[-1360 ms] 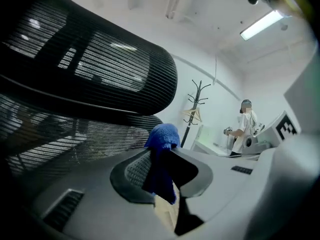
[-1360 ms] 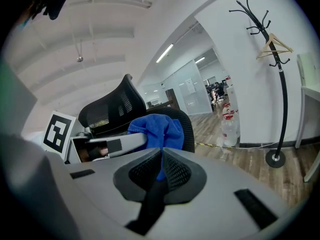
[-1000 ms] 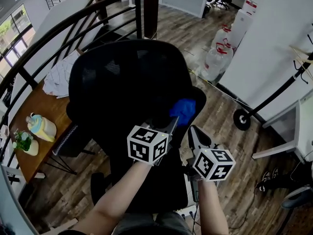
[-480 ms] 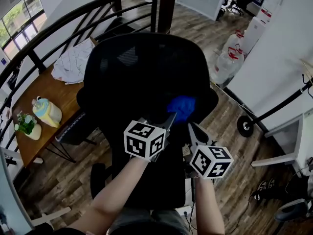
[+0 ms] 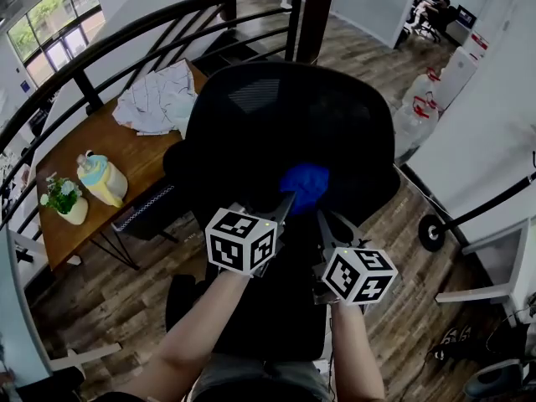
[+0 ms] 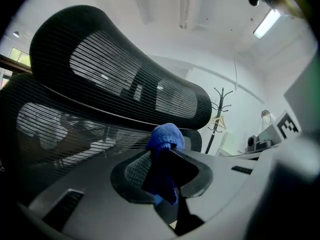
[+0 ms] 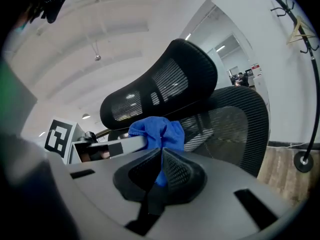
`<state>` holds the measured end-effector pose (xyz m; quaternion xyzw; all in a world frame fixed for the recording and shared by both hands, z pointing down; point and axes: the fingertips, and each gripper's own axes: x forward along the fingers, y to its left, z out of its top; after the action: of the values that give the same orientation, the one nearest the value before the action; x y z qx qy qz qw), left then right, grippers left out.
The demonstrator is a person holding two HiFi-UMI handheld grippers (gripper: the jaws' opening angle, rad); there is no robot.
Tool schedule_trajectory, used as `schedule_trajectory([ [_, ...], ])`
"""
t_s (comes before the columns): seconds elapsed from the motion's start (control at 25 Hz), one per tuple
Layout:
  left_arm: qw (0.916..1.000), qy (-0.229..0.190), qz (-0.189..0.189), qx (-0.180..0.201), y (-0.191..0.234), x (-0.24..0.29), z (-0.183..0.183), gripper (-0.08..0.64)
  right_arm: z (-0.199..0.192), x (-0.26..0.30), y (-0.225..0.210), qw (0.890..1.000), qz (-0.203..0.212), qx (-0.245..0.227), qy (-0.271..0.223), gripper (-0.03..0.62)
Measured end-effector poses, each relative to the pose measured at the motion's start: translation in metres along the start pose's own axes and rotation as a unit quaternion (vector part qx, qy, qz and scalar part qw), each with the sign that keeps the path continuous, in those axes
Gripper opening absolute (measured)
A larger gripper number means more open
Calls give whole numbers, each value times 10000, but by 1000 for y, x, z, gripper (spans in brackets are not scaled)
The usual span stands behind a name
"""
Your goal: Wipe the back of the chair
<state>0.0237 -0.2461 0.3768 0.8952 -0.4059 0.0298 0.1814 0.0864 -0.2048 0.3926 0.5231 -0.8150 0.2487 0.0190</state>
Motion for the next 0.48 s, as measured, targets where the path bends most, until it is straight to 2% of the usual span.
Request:
schedule_trajectory([
  [0.24, 9991, -106, 376, -158, 30, -29, 5, 78, 0, 17, 33, 9994, 299, -145, 102, 29],
  [0.48, 9969, -193, 741, -155, 65, -60, 8, 78, -7, 37, 68, 9969, 675, -292, 264, 29],
])
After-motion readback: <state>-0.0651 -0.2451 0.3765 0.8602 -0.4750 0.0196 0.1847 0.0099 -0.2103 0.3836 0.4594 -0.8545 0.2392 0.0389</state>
